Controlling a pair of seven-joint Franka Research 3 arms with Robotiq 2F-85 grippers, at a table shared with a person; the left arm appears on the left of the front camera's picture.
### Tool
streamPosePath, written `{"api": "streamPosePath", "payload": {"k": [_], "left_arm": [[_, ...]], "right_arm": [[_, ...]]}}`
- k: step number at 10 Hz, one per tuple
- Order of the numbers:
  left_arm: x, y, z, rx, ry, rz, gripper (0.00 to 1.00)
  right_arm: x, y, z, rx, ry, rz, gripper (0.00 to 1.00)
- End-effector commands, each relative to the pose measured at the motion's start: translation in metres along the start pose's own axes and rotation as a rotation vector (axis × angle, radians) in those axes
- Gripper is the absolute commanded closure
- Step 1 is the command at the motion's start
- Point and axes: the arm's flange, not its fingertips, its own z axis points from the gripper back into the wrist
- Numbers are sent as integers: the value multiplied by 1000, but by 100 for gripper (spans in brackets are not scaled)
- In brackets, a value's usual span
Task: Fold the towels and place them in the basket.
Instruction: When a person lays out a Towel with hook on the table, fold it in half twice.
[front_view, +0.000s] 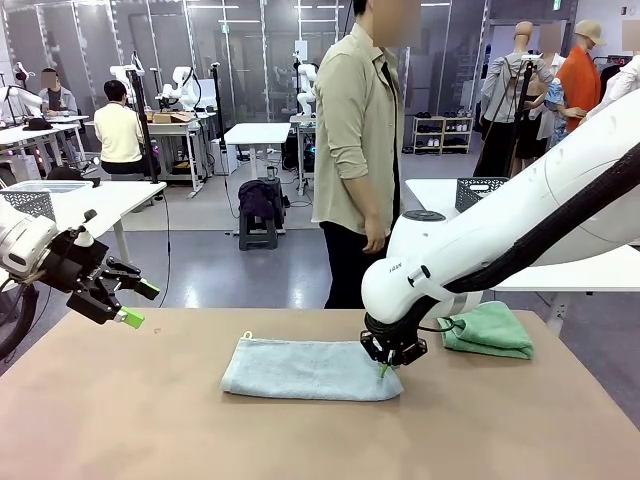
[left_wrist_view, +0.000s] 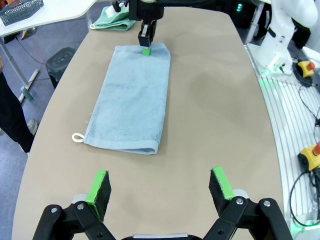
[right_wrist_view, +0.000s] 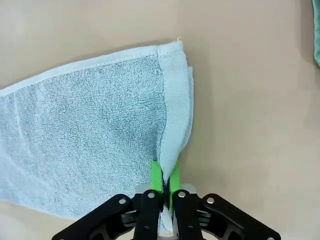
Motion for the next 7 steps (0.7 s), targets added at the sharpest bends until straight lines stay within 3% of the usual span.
{"api": "streamPosePath", "payload": {"k": [1,4,7], "left_arm": [[1,0,1,-1,4,-4,0],[1,0,1,-1,4,-4,0],[1,0,1,-1,4,-4,0]], "right_arm": [[5,1,-5,19,9,2,100],[2,4,-1,19,3,17,100],[-7,24,36,0,-36,55,100]]}}
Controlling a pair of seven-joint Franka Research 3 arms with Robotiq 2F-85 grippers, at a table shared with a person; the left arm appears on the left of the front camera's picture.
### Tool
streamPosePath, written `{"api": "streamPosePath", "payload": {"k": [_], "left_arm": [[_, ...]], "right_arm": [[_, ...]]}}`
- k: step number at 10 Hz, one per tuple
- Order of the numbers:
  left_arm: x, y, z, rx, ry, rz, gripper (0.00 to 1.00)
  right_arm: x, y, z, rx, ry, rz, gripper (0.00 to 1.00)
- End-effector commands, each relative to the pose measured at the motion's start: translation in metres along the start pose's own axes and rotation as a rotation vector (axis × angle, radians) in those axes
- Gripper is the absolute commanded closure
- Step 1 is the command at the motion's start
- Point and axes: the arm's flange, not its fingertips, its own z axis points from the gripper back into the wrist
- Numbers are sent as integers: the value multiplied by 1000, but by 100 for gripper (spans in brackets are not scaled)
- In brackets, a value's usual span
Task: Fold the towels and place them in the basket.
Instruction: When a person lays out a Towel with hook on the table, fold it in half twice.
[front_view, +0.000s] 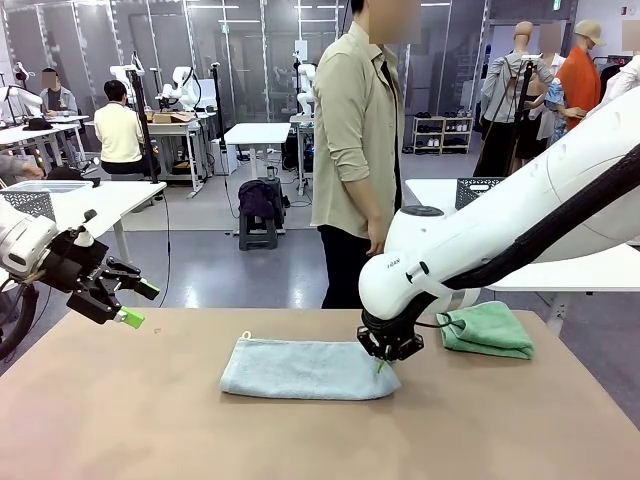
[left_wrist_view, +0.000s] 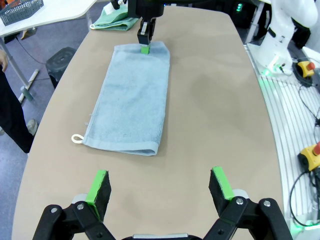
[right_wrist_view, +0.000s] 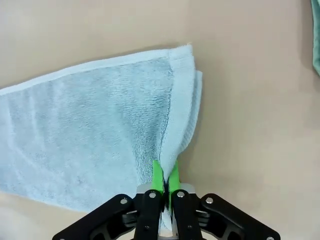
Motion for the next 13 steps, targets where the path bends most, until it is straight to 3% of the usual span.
{"api": "streamPosePath", "payload": {"k": [1,4,8,13], "left_arm": [[1,0,1,-1,4,-4,0],[1,0,1,-1,4,-4,0],[1,0,1,-1,4,-4,0],[1,0,1,-1,4,-4,0]], "right_arm": [[-9,23,32,-34,-37,43,100],[-24,73,62,-83,-65,119,100],[-71,160,76,-117,-67,226,100],[-84,239,79,-34,-165,17,100]]}}
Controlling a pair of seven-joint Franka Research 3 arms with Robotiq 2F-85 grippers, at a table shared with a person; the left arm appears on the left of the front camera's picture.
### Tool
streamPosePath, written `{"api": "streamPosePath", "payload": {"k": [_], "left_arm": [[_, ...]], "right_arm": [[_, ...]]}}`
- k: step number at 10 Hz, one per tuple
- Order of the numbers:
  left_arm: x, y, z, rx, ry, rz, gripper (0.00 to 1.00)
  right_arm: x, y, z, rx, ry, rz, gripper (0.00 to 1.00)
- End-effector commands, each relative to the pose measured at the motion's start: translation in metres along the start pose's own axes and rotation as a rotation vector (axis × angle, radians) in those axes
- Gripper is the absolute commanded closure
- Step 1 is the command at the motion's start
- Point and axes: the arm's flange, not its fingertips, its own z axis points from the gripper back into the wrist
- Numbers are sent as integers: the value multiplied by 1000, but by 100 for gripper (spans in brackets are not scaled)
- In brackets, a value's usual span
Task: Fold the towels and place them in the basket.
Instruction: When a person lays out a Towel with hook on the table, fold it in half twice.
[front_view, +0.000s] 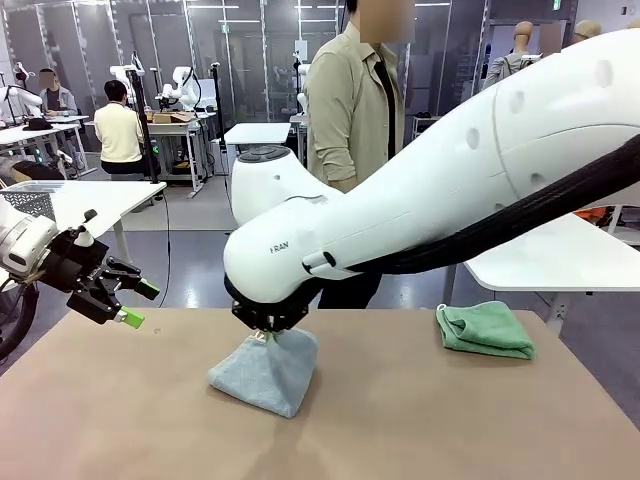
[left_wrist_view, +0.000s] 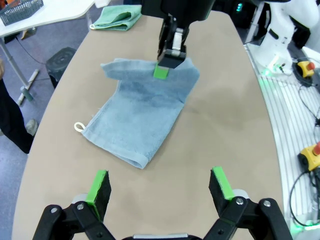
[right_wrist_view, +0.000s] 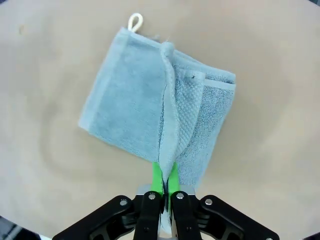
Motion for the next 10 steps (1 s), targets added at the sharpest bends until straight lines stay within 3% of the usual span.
{"api": "streamPosePath", "payload": {"k": [1,4,7,10], "left_arm": [[0,0,1,-1,4,-3,0],[0,0,1,-1,4,-3,0],[0,0,1,-1,4,-3,0],[0,0,1,-1,4,-3,0]], "right_arm": [[7,24,-9,32,-61,-147,100],[10,31,-16,110,-7,-257,100],[9,32,-32,167,92,-206,100],[16,34,-41,222,41,-250,100]]}}
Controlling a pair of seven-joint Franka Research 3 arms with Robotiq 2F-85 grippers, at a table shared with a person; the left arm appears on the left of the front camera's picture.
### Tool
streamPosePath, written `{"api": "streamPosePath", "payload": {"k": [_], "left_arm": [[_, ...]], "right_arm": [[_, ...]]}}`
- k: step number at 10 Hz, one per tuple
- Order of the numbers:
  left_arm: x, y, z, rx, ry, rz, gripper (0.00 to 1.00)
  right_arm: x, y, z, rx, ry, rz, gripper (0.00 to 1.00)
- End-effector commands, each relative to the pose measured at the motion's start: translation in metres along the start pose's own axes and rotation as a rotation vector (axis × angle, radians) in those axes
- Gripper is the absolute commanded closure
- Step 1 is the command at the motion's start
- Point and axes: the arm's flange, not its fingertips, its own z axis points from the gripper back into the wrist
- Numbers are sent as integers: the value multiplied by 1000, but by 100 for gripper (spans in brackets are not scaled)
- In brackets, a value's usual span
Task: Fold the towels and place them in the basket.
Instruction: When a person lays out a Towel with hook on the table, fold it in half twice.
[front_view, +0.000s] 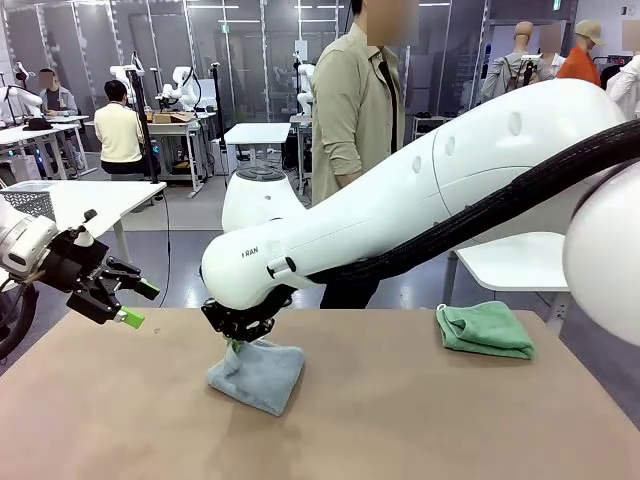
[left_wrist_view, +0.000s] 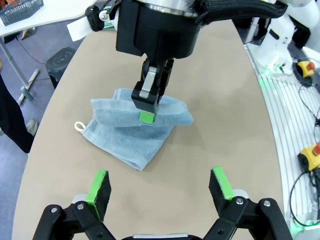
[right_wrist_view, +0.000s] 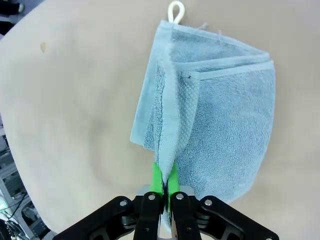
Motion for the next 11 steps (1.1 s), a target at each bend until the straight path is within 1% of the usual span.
{"api": "streamPosePath", "payload": {"k": [1,4,6,7,8,9,10,11], "left_arm": [[1,0,1,-1,4,-4,0],[1,0,1,-1,4,-4,0],[1,0,1,-1,4,-4,0],[1,0,1,-1,4,-4,0],[1,0,1,-1,4,-4,0],[1,0,1,-1,4,-4,0],[1,0,1,-1,4,-4,0],[1,0,1,-1,4,-4,0]], "right_arm": [[5,-1,-6,39,-80,-36,100],[11,-1,-12,6,-199,-58,100],[13,-2,-15,22,-217,-72,100],[14,-2,-16,32,-206,-61,77],[14,-3,-15,36,-196,-72,76],[13,-3,-16,34,-181,-76,57],[13,-4,-16,35,-175,-79,73],[13,-4,-15,33,-193,-83,38]]}}
